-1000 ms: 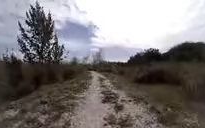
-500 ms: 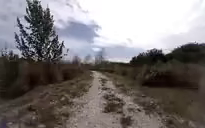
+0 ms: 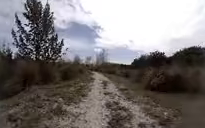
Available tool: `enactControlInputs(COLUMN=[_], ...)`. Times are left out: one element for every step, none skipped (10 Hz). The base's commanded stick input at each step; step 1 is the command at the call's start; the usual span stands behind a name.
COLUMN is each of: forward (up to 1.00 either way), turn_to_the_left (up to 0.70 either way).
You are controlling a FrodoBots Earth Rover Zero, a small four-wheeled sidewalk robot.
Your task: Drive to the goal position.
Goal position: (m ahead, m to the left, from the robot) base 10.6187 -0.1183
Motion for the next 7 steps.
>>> enactControlInputs(forward=[0.70,0.70,0.70,0.70,0.70,0.70,0.70], turn_to_the_left=[0.00,0.00,0.00,0.00,0.00,0.00,0.00])
